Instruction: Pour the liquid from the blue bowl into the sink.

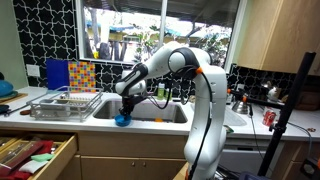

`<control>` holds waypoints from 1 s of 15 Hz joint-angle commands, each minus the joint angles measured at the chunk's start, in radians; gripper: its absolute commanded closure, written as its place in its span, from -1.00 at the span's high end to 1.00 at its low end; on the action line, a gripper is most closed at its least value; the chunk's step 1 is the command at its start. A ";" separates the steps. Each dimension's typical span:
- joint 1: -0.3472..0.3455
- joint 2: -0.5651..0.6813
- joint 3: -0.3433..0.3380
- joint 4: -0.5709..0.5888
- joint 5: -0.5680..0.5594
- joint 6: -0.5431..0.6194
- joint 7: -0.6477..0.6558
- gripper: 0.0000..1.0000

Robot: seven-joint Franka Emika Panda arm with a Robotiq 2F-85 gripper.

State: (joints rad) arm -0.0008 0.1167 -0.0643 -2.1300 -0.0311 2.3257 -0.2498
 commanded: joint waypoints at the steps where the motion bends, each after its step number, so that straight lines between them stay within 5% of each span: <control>1: -0.016 0.011 0.009 0.012 -0.036 0.006 0.036 -0.89; 5: -0.022 -0.042 -0.010 0.025 -0.168 -0.032 0.105 -0.91; 15: -0.011 -0.116 0.026 0.065 -0.830 -0.256 0.310 -0.92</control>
State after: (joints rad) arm -0.0216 0.0009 -0.0636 -2.0557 -0.7065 2.1228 -0.0026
